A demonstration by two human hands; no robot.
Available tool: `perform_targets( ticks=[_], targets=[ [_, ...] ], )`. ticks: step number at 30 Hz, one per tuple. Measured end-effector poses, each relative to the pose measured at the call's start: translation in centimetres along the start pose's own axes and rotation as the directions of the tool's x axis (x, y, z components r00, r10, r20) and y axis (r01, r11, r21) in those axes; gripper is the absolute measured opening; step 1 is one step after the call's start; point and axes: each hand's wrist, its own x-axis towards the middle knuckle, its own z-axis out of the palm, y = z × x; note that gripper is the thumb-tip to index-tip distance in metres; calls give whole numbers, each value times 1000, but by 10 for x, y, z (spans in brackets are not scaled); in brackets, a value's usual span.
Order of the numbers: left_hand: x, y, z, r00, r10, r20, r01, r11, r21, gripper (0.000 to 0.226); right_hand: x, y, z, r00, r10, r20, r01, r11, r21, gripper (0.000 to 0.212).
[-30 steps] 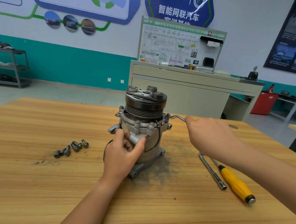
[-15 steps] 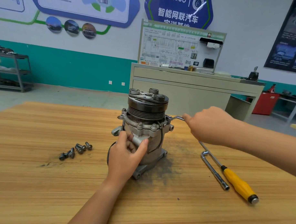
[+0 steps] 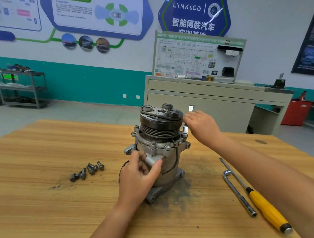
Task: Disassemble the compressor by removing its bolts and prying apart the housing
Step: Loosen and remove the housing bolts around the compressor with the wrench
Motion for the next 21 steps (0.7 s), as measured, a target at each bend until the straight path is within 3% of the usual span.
perform_targets(
  ticks=[4, 7, 10, 14, 21],
  targets=[
    [0, -1, 0, 1000, -6, 12, 6, 1000, -9, 31, -8, 6, -9, 998, 25, -64, -22, 999, 45, 30],
    [0, -1, 1, 1000, -10, 11, 10, 1000, -10, 32, -25, 5, -27, 921, 319, -225, -216, 897, 387, 24],
    [1, -1, 1, 1000, -15, 5, 15, 1000, -12, 33, -43, 0, -42, 904, 419, -81, -310, 776, 549, 28],
    [0, 0, 0, 1000, -14, 0, 14, 1000, 9, 28, -74, -21, -55, 935, 317, 162, -353, 884, 307, 28],
    [-1, 2, 1, 999, -35, -13, 36, 999, 9, 29, -75, -39, -73, 909, 284, 305, -305, 952, 23, 41]
  ],
)
